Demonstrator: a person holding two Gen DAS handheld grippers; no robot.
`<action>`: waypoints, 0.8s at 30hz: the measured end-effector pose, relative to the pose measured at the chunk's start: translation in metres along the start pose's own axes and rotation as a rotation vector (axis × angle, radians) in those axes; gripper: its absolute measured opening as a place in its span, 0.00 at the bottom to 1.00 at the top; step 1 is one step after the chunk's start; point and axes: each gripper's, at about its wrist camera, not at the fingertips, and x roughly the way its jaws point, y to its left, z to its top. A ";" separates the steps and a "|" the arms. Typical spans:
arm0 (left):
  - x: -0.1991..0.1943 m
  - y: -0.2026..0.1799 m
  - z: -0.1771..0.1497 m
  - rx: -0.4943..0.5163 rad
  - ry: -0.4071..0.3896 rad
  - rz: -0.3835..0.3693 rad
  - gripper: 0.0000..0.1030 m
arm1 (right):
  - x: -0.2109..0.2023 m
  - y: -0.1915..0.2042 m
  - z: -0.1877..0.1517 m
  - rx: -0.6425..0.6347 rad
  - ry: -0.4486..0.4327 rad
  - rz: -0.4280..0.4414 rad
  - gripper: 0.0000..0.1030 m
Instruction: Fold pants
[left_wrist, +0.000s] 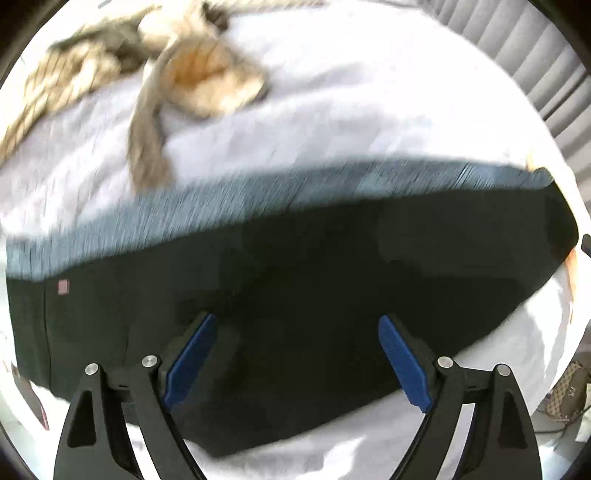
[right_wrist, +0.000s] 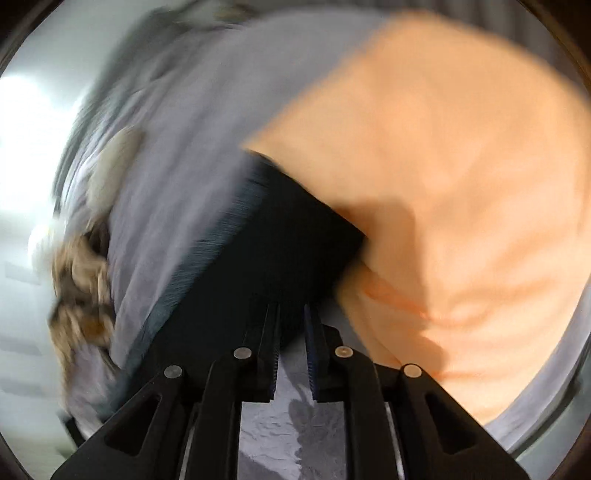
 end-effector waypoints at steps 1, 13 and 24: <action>0.002 -0.008 0.011 0.013 -0.020 -0.002 0.87 | 0.004 0.013 0.003 -0.050 0.007 0.008 0.15; 0.074 -0.009 0.074 -0.086 -0.096 0.045 0.96 | 0.112 0.023 0.080 -0.283 0.034 -0.198 0.10; 0.031 0.021 0.062 -0.106 -0.056 0.069 0.95 | 0.038 -0.006 0.079 -0.097 0.004 -0.123 0.37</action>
